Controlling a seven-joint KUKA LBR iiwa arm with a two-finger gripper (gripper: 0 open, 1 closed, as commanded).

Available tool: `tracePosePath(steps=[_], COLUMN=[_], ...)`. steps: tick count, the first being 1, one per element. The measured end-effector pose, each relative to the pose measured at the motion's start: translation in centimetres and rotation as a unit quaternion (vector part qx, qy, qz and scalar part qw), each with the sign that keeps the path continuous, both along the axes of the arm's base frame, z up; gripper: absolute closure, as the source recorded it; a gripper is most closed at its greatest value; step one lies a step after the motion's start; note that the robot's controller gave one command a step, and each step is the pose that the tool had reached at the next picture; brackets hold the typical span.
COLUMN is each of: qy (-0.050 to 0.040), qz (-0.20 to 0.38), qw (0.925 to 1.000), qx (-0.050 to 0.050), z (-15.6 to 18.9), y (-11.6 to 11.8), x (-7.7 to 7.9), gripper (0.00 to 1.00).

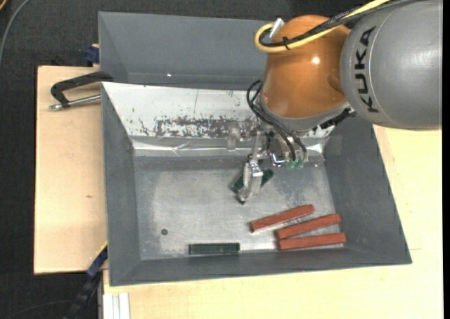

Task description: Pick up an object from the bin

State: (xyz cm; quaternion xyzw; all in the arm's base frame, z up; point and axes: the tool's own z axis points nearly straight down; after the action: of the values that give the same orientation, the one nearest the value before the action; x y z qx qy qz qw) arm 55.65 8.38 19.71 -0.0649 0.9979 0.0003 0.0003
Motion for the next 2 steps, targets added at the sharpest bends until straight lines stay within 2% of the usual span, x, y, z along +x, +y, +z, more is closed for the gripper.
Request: tracePosePath(steps=[1,2], qy=[0.0034,-0.0003], qz=[0.07,0.07], qw=[0.9976,0.9976], qx=[-0.001,0.0], z=[-12.08,-11.62], y=[-5.47,-5.24], x=[1.27,1.46], gripper=[0.0,1.0])
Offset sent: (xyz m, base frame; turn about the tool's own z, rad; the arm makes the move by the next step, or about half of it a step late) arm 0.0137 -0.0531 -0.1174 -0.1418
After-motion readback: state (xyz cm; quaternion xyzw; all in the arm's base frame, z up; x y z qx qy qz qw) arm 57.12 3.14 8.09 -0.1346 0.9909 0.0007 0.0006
